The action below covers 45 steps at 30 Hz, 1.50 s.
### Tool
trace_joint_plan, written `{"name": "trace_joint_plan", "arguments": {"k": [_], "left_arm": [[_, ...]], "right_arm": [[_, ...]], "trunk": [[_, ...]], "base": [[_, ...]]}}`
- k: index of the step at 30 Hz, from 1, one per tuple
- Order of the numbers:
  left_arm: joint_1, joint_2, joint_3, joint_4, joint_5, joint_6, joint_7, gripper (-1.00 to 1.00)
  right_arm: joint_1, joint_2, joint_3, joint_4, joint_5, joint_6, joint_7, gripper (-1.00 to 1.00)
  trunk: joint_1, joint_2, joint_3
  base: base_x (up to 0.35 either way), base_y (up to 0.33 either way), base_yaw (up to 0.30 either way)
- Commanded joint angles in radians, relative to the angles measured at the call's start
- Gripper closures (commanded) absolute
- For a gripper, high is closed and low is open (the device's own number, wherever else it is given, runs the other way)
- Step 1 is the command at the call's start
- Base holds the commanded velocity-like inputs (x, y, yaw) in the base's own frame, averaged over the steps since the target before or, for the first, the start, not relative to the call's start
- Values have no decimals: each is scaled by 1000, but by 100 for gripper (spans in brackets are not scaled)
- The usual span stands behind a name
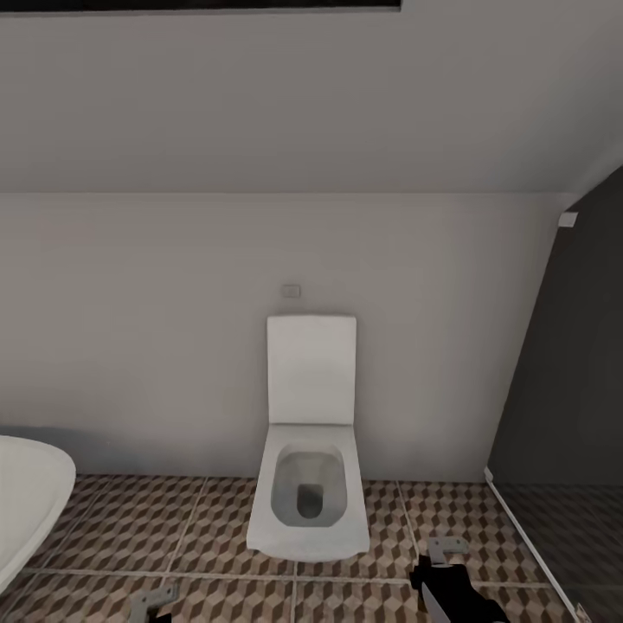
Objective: Take the four mousetraps from the cabinet in the bathroom and place them on the bathroom floor. Make sure all four end up on the same floor surface, and ensure that at least two of them are either under or directly next to the same bathroom sink.
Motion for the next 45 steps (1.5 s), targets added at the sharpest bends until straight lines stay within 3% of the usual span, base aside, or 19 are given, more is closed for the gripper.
{"name": "trace_joint_plan", "arguments": {"k": [1, 14, 17, 19, 22, 23, 31, 45], "left_arm": [[-1, 0, 4, 0, -6, 2, -2, 100], [-1, 0, 2, -10, -10, 10, -7, 100], [-1, -2, 1, -69, -18, 21, -11, 100], [-1, -5, 1, -153, -45, 58, -14, 100], [-5, -13, 1, -186, -73, 90, -15, 100], [-10, -23, 0, -204, -97, 100, -15, 100], [-64, -74, -6, -221, -240, 111, -16, 100], [-65, -77, -4, -183, -235, 107, -16, 100]], "right_arm": [[0, 1, -8, -2, 10, 6, 1, 100], [0, 1, -8, 11, 11, -1, 1, 100], [0, 1, -7, 13, 10, -21, 1, 100], [0, 1, -5, 14, 11, -33, 1, 100], [0, 1, -6, 15, 11, -37, 1, 100], [0, 2, -6, 15, 11, -39, 1, 100], [0, 3, -5, 7, 17, -41, -7, 100], [-8, 7, -5, 1, 12, -33, -11, 100]], "trunk": [[4, -8, -4], [54, -99, -45], [65, -120, -54], [73, -134, -61], [84, -155, -70], [88, -162, -73], [119, -218, -98], [173, -316, -142]], "base": [[0, 0, 0], [0, 0, 0], [0, 0, 0], [0, 0, 0], [0, 0, 0], [0, 0, 0], [0, 0, 0], [0, 0, 0]]}}
